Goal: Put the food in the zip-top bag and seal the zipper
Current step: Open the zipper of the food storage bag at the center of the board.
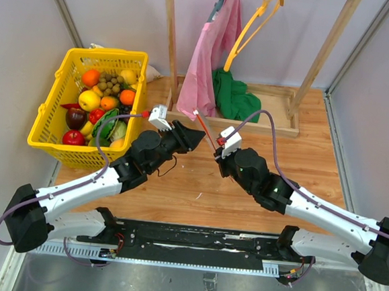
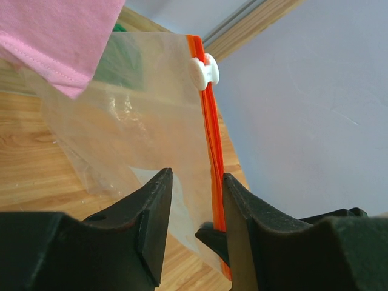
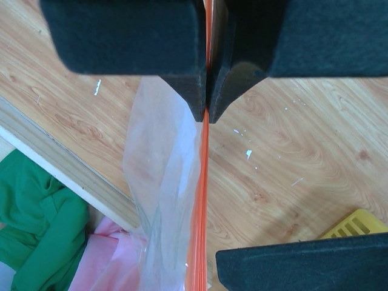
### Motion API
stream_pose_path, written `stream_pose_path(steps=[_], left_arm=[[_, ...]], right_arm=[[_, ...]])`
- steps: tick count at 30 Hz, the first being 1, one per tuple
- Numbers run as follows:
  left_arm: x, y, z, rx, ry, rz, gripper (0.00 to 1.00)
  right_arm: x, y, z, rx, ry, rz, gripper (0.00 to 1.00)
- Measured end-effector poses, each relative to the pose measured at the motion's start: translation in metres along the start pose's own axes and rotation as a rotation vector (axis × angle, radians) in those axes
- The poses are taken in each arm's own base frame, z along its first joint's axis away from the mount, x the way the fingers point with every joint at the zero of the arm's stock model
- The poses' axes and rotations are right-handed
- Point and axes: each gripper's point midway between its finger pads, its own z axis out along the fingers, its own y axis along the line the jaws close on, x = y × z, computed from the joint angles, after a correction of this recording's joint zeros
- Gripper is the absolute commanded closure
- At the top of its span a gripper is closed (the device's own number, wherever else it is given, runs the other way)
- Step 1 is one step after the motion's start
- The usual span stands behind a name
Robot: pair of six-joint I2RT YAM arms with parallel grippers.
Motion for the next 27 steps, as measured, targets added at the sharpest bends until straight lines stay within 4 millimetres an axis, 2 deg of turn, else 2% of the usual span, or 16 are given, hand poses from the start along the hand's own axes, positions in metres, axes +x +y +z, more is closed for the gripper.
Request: stream_pose_path(steps=[27], left_arm=[[0.0034, 0.0091, 0.0053, -0.037, -0.005, 0.002, 0.57]], right_arm=[[0.0016, 0.0039, 0.0044, -0.006, 0.003, -0.003, 0.96]])
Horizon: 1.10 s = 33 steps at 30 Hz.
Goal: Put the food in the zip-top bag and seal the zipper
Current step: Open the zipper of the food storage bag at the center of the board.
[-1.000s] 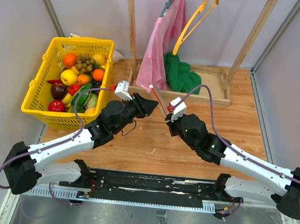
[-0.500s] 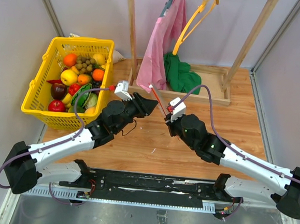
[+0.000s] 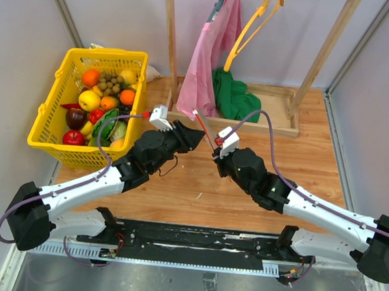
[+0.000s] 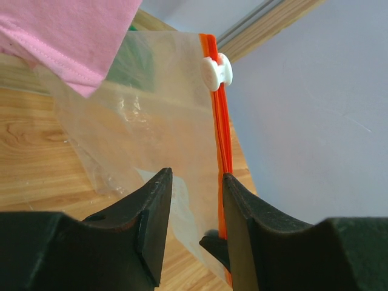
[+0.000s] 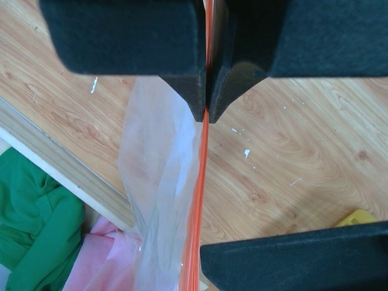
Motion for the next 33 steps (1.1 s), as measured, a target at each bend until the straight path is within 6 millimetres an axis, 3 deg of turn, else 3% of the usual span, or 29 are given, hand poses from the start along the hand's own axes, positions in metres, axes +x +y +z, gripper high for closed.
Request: stream_pose_path(steps=[9, 33], left_arm=[[-0.017, -0.004, -0.005, -0.001, -0.058, -0.012, 0.55], [-0.010, 0.003, 0.005, -0.035, -0.048, 0.014, 0.58]], right_arm=[[0.000, 0.000, 0.000, 0.000, -0.002, 0.001, 0.96], [0.000, 0.001, 0.003, -0.001, -0.001, -0.007, 0.95]])
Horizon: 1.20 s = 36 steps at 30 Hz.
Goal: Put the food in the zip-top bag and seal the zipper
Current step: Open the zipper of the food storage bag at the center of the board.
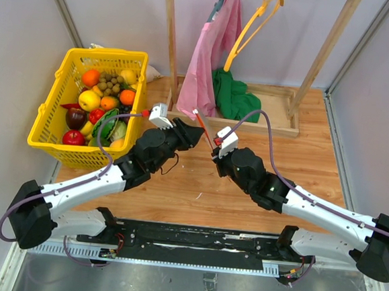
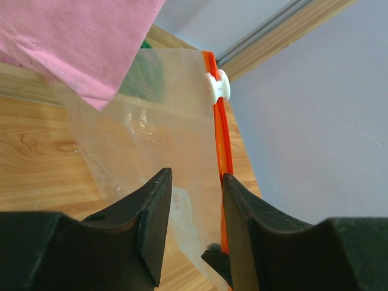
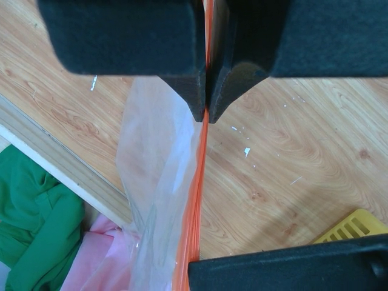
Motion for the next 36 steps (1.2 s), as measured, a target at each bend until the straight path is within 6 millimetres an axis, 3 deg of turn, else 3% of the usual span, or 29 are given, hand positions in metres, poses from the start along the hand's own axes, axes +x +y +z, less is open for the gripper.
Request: stream_pose_path(steps=[25, 31, 36], left_arm=[[0.026, 0.003, 0.007, -0.001, 0.096, -0.009, 0.61], [0.035, 0.006, 0.010, -0.008, 0.124, -0.019, 0.69], [0.042, 0.008, 0.011, -0.012, 0.143, -0.026, 0.89]], right_arm=[[-0.005, 0.001, 0.002, -0.001, -0.027, 0.006, 0.93], [-0.007, 0.001, 0.002, -0.001, -0.036, 0.010, 0.92], [-0.004, 0.001, 0.003, -0.001, -0.035, 0.009, 0.88]])
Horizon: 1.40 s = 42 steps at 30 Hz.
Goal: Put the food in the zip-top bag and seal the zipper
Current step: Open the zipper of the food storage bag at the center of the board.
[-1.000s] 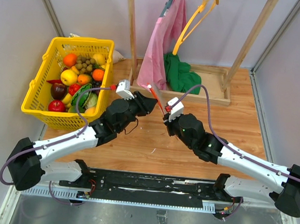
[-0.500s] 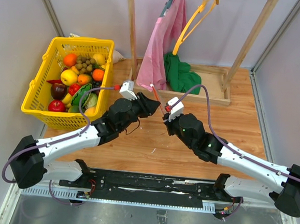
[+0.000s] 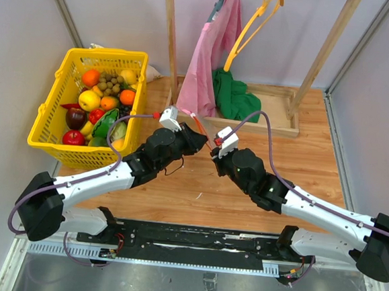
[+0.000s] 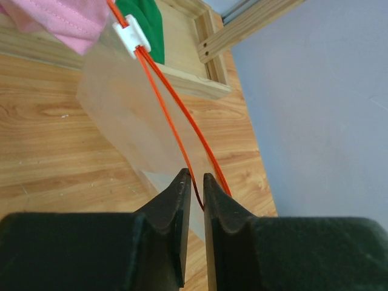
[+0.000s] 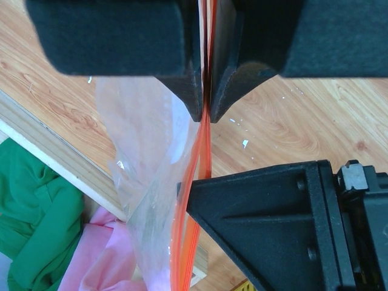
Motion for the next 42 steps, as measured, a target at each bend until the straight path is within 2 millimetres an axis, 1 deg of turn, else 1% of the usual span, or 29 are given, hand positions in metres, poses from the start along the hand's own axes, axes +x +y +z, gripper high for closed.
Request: stream_pose_path(steps=[2, 3, 10, 19, 25, 31, 34, 37, 42], left_arm=[[0.001, 0.000, 0.000, 0.001, 0.003, -0.005, 0.99], [0.001, 0.000, 0.000, 0.002, 0.003, -0.003, 1.00], [0.000, -0.001, 0.000, 0.003, 0.001, 0.002, 1.00], [-0.004, -0.001, -0.004, 0.002, -0.006, 0.025, 1.00], [-0.003, 0.001, -0.005, -0.004, -0.003, 0.039, 1.00], [-0.002, 0.003, -0.005, -0.009, 0.002, 0.046, 1.00], [-0.002, 0.003, -0.005, -0.011, 0.004, 0.047, 1.00], [-0.002, 0.002, -0.005, -0.011, 0.004, 0.047, 1.00], [-0.003, 0.002, -0.005, -0.011, 0.004, 0.047, 1.00]], right_arm=[[0.001, 0.000, 0.000, 0.000, 0.000, 0.000, 0.85], [0.001, 0.000, 0.000, 0.000, 0.000, -0.001, 0.83], [0.000, -0.001, -0.001, 0.003, 0.001, -0.002, 0.65], [0.006, -0.008, -0.006, 0.031, 0.031, -0.015, 0.49], [-0.005, -0.009, -0.009, 0.030, 0.028, -0.013, 0.38], [-0.026, -0.010, -0.014, 0.028, -0.002, -0.001, 0.36], [-0.030, -0.011, -0.013, 0.037, -0.004, 0.000, 0.35], [-0.026, -0.011, -0.009, 0.044, 0.016, -0.008, 0.35], [-0.013, -0.008, 0.000, 0.050, 0.066, -0.029, 0.36]])
